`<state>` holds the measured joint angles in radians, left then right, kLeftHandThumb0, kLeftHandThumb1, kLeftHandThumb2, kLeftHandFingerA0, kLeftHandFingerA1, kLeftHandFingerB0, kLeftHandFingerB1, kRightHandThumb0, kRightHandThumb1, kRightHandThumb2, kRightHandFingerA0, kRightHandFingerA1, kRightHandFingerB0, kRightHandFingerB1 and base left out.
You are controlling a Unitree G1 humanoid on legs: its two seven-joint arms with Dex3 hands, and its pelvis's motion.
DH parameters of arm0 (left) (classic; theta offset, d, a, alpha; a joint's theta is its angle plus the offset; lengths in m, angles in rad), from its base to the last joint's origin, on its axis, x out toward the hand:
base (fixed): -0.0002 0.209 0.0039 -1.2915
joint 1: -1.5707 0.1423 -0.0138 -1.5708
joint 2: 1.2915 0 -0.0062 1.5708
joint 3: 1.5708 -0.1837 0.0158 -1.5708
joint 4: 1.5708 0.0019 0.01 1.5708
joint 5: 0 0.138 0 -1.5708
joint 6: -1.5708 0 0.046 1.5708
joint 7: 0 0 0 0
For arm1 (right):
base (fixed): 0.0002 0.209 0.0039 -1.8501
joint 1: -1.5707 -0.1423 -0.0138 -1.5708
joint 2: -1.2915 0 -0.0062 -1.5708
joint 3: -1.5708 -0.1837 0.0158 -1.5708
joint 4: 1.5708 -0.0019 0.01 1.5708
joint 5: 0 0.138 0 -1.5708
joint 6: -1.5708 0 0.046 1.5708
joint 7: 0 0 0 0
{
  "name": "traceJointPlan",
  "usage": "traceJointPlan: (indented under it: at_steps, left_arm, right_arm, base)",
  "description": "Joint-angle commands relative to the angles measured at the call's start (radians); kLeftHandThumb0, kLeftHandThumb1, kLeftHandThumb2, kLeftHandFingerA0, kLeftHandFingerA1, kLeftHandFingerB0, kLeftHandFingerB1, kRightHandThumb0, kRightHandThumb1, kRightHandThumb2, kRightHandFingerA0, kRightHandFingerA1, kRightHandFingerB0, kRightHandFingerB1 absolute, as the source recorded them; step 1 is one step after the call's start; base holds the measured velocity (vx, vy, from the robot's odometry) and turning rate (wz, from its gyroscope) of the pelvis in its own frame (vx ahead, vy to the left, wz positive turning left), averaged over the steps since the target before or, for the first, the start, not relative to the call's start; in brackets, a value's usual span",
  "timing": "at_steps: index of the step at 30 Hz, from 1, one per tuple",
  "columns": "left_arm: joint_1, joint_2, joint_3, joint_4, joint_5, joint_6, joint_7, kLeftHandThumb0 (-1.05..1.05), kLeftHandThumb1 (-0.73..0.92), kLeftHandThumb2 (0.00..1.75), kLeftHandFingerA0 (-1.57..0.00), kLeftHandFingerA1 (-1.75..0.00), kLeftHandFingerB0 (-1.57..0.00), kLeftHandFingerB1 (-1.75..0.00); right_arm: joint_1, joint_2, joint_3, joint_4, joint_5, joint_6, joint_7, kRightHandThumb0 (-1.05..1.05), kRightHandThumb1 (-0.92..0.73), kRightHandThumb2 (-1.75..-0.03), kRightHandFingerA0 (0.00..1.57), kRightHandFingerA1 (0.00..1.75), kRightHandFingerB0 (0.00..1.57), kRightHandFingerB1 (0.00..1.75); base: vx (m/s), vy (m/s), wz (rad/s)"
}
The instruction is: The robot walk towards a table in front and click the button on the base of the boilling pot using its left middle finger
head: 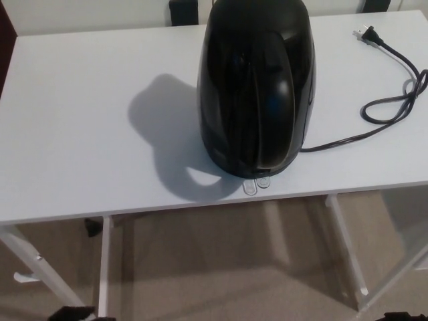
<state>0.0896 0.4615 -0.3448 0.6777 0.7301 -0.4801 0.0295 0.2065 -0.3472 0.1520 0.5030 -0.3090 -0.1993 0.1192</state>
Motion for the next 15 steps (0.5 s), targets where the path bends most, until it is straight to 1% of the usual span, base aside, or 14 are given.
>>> traceJointPlan:
  at_steps: [1, 4, 10, 15]
  left_arm:
    - [0.016, -0.017, 0.178, 0.098, -0.347, 0.007, -0.188, -0.73, 0.63, 0.90, -0.22, -0.43, -0.13, -0.39]
    - [0.012, -0.021, 0.185, 0.111, -0.333, 0.011, -0.203, -0.74, 0.62, 0.89, -0.22, -0.43, -0.13, -0.39]
    - [0.021, -0.026, 0.185, 0.119, -0.311, 0.002, -0.211, -0.74, 0.62, 0.89, -0.21, -0.42, -0.13, -0.39]
    - [0.018, -0.028, 0.191, 0.128, -0.326, 0.000, -0.220, -0.75, 0.61, 0.89, -0.22, -0.43, -0.14, -0.39]
  right_arm:
    - [-0.002, 0.003, -0.006, 0.030, 0.005, -0.014, -0.028, -0.43, -0.46, -0.55, 0.83, 0.48, 0.67, 0.45]
    - [0.005, 0.005, -0.006, 0.011, 0.005, 0.001, -0.025, -0.42, -0.46, -0.55, 0.85, 0.48, 0.67, 0.46]
    - [0.022, 0.004, -0.007, 0.032, 0.005, -0.023, -0.036, -0.44, -0.46, -0.55, 0.81, 0.48, 0.66, 0.45]
    - [0.021, 0.004, -0.014, 0.043, 0.022, -0.042, -0.023, -0.42, -0.46, -0.55, 0.82, 0.49, 0.66, 0.46]
  base:
    - [0.00, 0.000, 0.00]
    - [0.00, 0.000, 0.00]
    - [0.00, 0.000, 0.00]
    - [0.00, 0.000, 0.00]
